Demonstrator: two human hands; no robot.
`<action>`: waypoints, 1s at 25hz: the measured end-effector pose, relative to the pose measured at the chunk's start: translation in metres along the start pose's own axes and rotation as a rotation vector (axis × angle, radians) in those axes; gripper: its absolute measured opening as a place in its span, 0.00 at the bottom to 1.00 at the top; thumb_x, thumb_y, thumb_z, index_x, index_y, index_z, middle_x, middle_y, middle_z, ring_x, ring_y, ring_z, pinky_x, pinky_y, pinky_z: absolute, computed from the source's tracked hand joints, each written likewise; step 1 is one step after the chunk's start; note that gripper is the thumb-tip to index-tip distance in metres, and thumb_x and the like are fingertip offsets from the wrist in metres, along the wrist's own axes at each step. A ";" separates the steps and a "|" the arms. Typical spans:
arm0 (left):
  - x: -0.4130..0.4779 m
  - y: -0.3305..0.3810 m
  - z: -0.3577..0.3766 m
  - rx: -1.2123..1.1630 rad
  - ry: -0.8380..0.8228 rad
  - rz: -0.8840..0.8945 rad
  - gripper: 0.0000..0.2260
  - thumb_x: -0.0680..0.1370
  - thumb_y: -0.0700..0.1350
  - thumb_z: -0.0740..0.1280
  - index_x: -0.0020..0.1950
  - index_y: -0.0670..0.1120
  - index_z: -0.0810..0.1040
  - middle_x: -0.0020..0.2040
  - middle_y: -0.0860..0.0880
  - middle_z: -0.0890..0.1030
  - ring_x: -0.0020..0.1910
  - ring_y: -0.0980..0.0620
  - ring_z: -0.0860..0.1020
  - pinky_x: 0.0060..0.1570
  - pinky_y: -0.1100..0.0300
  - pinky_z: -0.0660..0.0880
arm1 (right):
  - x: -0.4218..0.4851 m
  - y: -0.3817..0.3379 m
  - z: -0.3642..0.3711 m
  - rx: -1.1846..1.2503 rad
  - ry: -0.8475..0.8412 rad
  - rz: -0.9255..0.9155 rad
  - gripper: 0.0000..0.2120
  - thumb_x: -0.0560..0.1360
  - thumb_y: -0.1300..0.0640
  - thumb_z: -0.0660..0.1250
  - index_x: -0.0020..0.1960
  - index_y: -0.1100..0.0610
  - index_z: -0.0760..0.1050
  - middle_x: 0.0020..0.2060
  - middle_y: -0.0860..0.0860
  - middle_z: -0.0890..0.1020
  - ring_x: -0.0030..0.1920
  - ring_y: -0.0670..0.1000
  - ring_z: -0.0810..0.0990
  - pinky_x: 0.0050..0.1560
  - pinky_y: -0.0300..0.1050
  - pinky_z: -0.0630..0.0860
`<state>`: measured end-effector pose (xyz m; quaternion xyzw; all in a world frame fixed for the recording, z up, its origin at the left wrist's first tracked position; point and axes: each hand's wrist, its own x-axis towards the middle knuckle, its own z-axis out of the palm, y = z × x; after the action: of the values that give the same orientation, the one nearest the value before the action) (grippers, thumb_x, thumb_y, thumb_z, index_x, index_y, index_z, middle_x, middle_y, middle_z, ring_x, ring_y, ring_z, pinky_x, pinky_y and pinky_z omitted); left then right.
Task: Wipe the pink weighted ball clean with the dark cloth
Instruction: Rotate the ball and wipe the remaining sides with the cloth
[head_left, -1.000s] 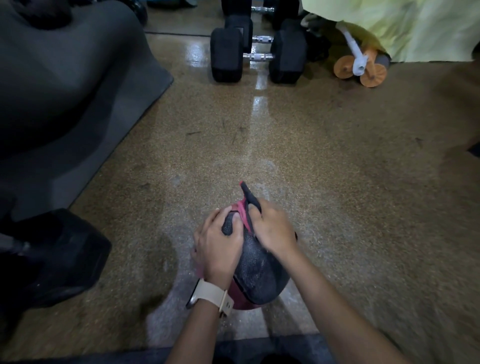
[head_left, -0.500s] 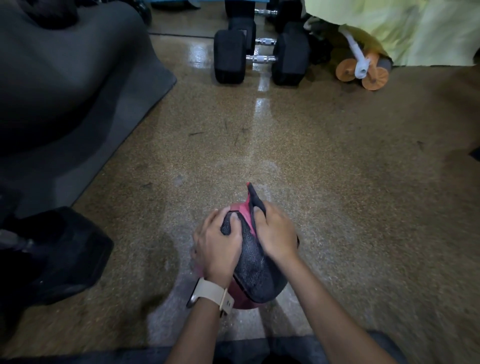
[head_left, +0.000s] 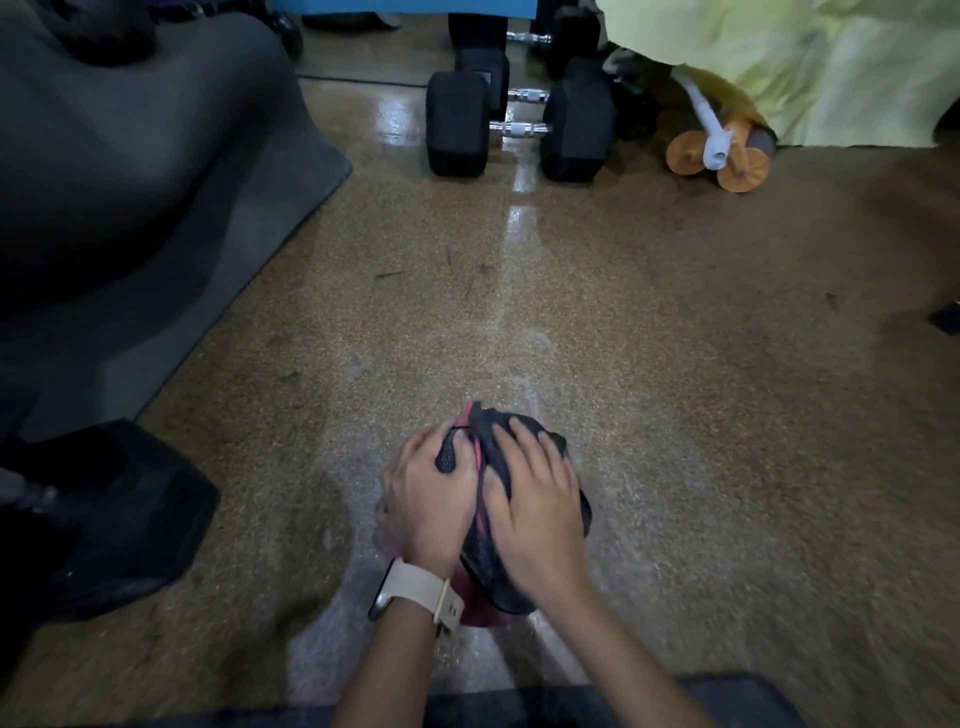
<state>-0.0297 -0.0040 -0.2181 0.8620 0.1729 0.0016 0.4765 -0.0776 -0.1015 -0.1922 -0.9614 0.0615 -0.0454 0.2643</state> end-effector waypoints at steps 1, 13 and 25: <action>0.001 -0.003 0.000 -0.016 0.004 0.004 0.22 0.74 0.63 0.57 0.63 0.63 0.81 0.68 0.58 0.80 0.69 0.48 0.76 0.69 0.45 0.73 | -0.023 -0.001 -0.001 -0.008 0.006 -0.049 0.27 0.79 0.42 0.44 0.76 0.47 0.61 0.75 0.45 0.62 0.76 0.50 0.56 0.75 0.54 0.52; -0.004 -0.001 -0.006 0.055 -0.041 0.044 0.34 0.65 0.75 0.58 0.66 0.63 0.78 0.70 0.58 0.77 0.69 0.49 0.75 0.68 0.45 0.73 | 0.005 0.018 -0.005 0.241 0.032 -0.050 0.20 0.81 0.46 0.50 0.68 0.47 0.71 0.65 0.42 0.74 0.70 0.46 0.67 0.69 0.45 0.61; 0.006 0.006 -0.005 -0.029 -0.088 -0.084 0.30 0.66 0.74 0.59 0.63 0.63 0.79 0.66 0.55 0.80 0.66 0.47 0.77 0.66 0.44 0.75 | -0.012 0.021 0.007 0.154 0.018 -0.114 0.22 0.80 0.41 0.48 0.73 0.39 0.62 0.75 0.40 0.63 0.76 0.44 0.56 0.76 0.46 0.49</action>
<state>-0.0228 -0.0009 -0.2116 0.8463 0.1879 -0.0539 0.4956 -0.0903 -0.1144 -0.2097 -0.9397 0.0053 -0.0738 0.3339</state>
